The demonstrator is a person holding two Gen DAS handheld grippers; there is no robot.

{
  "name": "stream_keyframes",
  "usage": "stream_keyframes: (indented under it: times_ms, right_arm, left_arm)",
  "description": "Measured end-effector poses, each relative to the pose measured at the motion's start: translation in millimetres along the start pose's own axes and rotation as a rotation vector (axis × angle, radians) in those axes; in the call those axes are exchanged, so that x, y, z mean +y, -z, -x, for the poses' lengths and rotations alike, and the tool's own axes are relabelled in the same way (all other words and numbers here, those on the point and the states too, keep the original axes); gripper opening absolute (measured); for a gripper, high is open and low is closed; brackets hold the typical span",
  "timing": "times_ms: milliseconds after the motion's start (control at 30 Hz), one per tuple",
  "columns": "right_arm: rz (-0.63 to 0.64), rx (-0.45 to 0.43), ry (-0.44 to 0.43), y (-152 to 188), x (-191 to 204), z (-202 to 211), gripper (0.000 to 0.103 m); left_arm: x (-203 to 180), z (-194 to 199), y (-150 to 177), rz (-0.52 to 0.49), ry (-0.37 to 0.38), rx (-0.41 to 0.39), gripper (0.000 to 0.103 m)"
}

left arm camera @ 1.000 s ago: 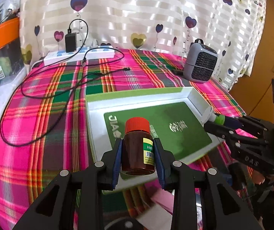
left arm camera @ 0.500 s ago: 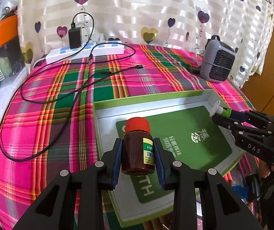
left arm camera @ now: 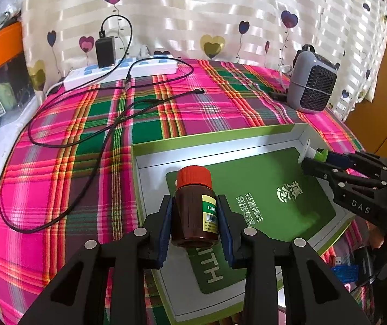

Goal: Organize rigid objects
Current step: 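Carry the amber bottle and green-white plunger in both grippers toward the open green box, then lower the bottle into the box and open the left gripper while the right releases the plunger inside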

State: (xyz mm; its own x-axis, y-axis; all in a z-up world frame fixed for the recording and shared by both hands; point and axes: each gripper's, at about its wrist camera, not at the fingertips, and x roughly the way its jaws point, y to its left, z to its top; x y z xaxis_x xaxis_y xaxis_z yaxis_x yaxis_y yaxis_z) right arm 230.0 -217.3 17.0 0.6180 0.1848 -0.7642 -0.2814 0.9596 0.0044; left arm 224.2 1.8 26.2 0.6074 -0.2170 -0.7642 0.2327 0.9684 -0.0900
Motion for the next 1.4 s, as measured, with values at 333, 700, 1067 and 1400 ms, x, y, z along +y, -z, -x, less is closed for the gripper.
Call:
stream_keyframes:
  times_ms: [333, 700, 1067, 1400]
  right_arm:
    - [-0.011, -0.009, -0.012, 0.1, -1.0, 1.2, 0.034]
    - [-0.019, -0.031, -0.021, 0.6, -0.7, 6.9, 0.041]
    - [-0.037, -0.048, -0.012, 1.1, -0.8, 16.9, 0.048]
    - [-0.05, -0.076, -0.025, 6.8, 3.5, 33.9, 0.048]
  left_arm:
    - [0.9, -0.7, -0.2, 0.011, 0.009, -0.007, 0.031]
    - [1.1, 2.4, 1.4, 0.016, 0.024, -0.018, 0.035]
    - [0.4, 11.4, 3.8, 0.023, 0.009, -0.032, 0.036]
    - [-0.7, 31.9, 11.5, 0.037, -0.014, -0.067, 0.036]
